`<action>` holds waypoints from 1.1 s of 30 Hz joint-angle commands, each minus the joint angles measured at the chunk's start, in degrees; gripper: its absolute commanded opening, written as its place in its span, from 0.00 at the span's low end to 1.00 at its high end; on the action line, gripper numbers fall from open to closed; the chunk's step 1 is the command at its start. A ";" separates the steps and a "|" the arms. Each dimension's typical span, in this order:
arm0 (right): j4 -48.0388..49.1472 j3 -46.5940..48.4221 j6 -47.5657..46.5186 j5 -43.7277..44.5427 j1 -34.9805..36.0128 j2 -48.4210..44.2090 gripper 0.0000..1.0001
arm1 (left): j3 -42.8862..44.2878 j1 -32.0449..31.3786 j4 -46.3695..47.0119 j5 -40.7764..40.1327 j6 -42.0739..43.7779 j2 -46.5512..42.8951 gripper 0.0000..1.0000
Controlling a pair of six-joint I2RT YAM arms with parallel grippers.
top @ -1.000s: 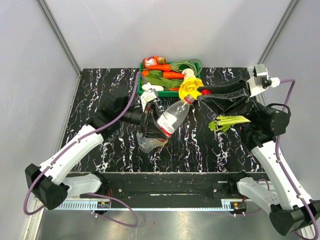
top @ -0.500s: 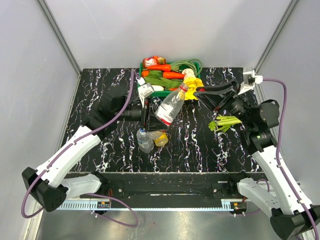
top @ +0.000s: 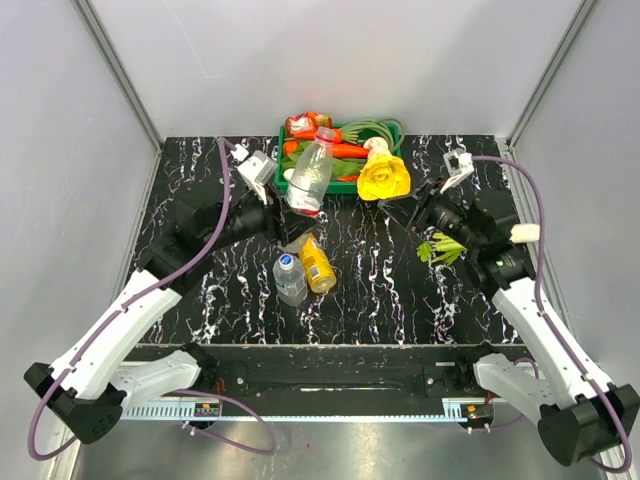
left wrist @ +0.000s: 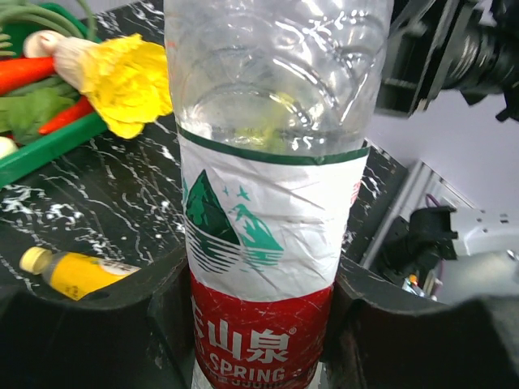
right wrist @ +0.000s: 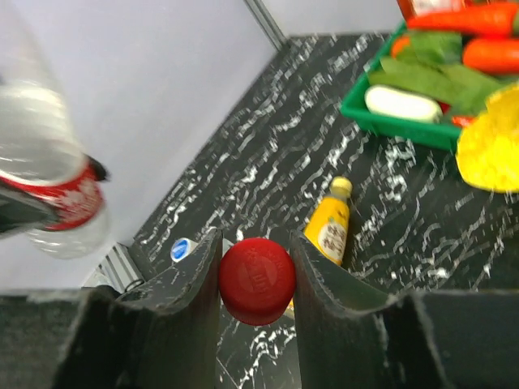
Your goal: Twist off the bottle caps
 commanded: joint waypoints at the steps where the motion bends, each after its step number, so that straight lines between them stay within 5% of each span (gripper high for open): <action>1: -2.65 -1.80 -1.90 2.37 0.31 3.12 0.00 | 0.41 0.33 2.72 -8.76 1.00 -2.43 0.06; 21: -14.96 2.50 -7.18 -4.58 0.84 39.76 0.05 | 1.02 0.42 2.20 -8.42 2.23 -1.55 0.07; 30: -13.11 0.74 -6.65 -0.36 0.84 38.64 0.77 | -0.03 0.42 2.20 -8.15 1.70 -1.55 0.07; 33: -13.11 0.92 -7.00 0.34 0.92 37.50 0.93 | -0.03 0.33 2.20 -8.24 1.61 -1.46 0.07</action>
